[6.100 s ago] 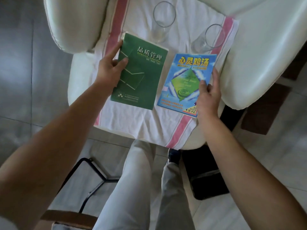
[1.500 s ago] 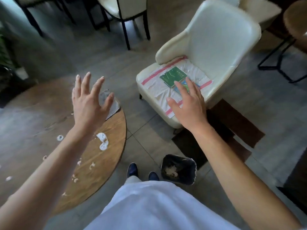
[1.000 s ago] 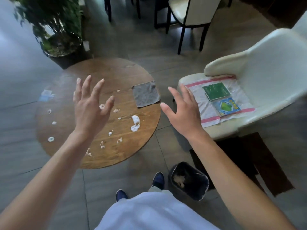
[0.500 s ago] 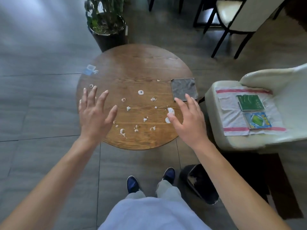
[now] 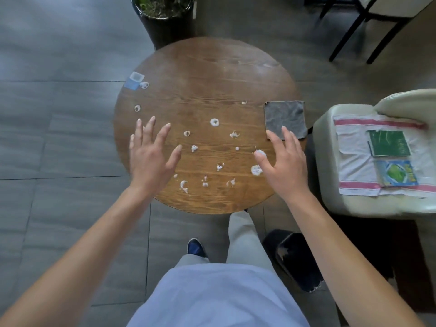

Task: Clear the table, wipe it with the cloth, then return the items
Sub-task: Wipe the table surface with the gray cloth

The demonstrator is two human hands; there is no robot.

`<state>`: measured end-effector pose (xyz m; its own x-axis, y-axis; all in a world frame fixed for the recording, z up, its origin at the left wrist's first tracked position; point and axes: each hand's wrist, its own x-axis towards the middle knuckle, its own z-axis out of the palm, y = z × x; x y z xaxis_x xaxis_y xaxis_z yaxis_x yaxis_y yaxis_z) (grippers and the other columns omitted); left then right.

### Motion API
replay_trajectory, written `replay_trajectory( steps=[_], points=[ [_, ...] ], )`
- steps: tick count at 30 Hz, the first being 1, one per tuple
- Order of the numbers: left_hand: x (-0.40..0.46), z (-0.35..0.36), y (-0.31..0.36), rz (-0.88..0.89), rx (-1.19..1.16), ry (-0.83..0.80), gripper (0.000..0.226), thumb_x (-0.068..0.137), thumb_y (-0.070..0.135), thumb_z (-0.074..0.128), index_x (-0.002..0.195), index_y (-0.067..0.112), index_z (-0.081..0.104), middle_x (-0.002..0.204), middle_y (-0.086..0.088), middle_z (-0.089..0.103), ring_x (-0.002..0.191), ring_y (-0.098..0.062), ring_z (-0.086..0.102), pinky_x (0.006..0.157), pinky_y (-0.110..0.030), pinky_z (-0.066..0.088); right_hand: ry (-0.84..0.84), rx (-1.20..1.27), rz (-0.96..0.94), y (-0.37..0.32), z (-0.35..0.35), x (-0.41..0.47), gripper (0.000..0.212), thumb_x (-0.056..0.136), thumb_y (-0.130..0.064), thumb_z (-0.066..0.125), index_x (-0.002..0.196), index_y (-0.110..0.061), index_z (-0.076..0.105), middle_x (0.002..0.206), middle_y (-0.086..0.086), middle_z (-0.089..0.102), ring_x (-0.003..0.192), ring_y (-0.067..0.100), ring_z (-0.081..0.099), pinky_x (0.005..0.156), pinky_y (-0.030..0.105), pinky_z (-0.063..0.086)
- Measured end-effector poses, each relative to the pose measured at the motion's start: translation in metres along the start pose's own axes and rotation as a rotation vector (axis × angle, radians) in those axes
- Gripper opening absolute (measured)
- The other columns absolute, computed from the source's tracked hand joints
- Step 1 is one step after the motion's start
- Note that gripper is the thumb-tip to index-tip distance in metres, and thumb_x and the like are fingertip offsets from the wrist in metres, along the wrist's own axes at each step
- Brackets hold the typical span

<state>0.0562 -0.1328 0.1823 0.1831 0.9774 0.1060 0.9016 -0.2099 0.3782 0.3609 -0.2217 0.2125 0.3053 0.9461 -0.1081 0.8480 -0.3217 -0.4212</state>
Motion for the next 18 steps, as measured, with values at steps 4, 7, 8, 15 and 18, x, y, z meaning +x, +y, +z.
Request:
replay_trajectory(
  steps=[4,7,8,15,18],
  points=[
    [0.038,0.032,0.04,0.0,0.018,-0.054,0.063,0.099,0.057,0.045,0.151,0.022,0.049,0.167,-0.01,0.03,0.159,-0.033,0.012,0.125,-0.057,0.018,-0.008,-0.029,0.0,0.033,0.0,0.047,0.061,0.102,-0.055,0.052,0.156,-0.029,0.04,0.171,0.006,0.022,0.159,0.027,0.013,0.125,0.052,0.02],
    [0.065,0.051,0.068,-0.005,0.042,-0.088,0.064,0.099,0.058,0.043,0.151,0.023,0.048,0.168,-0.009,0.029,0.159,-0.032,0.012,0.125,-0.057,0.019,-0.033,-0.014,0.005,0.054,-0.004,0.08,0.061,0.102,-0.055,0.051,0.157,-0.029,0.039,0.171,0.007,0.022,0.159,0.027,0.013,0.125,0.053,0.019],
    [0.074,0.057,0.075,-0.011,0.053,-0.108,0.062,0.1,0.057,0.044,0.152,0.023,0.047,0.168,-0.009,0.028,0.159,-0.032,0.011,0.126,-0.056,0.018,-0.048,-0.004,0.009,0.061,-0.004,0.09,0.061,0.102,-0.055,0.051,0.157,-0.028,0.039,0.171,0.007,0.022,0.159,0.027,0.012,0.125,0.053,0.019],
    [0.129,0.101,0.125,0.061,0.104,-0.202,0.063,0.102,0.057,0.043,0.154,0.022,0.044,0.17,-0.009,0.024,0.16,-0.032,0.008,0.127,-0.055,0.016,-0.124,-0.015,0.08,0.121,-0.006,0.153,0.063,0.103,-0.054,0.05,0.158,-0.028,0.037,0.171,0.007,0.021,0.159,0.028,0.012,0.127,0.053,0.019],
    [0.148,0.125,0.149,0.155,0.121,-0.27,0.063,0.102,0.057,0.044,0.156,0.023,0.041,0.17,-0.009,0.022,0.16,-0.031,0.006,0.128,-0.054,0.014,-0.123,-0.049,0.094,0.141,-0.002,0.174,0.062,0.102,-0.053,0.051,0.158,-0.028,0.038,0.171,0.007,0.022,0.159,0.03,0.015,0.126,0.054,0.022]
  ],
)
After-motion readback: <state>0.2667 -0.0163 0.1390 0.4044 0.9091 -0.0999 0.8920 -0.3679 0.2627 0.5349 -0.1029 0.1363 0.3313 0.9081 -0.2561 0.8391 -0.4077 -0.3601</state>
